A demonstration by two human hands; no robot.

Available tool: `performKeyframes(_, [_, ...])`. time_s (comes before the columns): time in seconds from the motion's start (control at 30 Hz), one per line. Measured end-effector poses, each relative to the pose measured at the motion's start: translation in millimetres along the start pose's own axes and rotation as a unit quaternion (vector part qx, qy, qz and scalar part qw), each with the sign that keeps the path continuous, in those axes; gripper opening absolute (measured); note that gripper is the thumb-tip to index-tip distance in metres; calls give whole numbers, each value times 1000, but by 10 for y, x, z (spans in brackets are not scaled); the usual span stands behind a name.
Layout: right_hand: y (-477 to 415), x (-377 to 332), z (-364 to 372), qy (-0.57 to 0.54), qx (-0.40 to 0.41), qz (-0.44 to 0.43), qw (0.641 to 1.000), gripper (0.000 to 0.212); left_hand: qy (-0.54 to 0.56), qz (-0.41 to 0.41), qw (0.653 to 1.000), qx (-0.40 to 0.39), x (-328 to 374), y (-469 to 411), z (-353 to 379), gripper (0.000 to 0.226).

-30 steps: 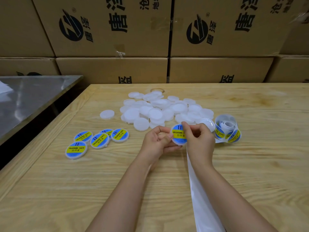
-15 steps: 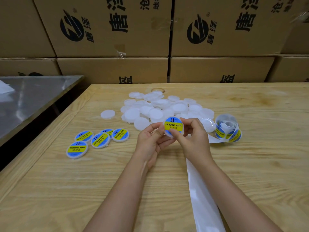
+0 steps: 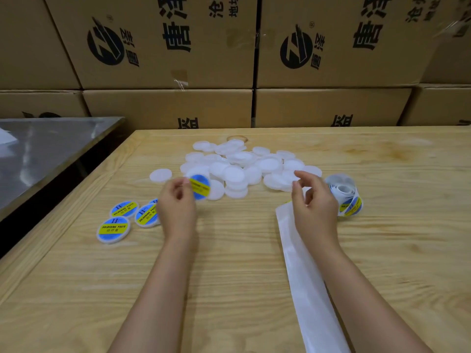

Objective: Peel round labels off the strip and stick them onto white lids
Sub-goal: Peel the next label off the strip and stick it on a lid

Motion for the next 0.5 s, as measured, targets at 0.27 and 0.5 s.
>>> performKeyframes(0.27, [-23,210,-583,136,156,50,977,20,-262,-95,943,181,-190,-97,-676,26])
performKeyframes(0.5, [-41,560,-889,107,185,167,963,31,-314,-59,931,179,-113,-78,-570,36])
Point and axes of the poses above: each hand's wrist, its own y-axis away from the middle knuckle, its own z-axis out of the palm, x = y × z, the point moved 6 cm from there along -y, towards the middle knuckle, and after that the axes turned 15 degrees about -x, right-handed, at the moved point
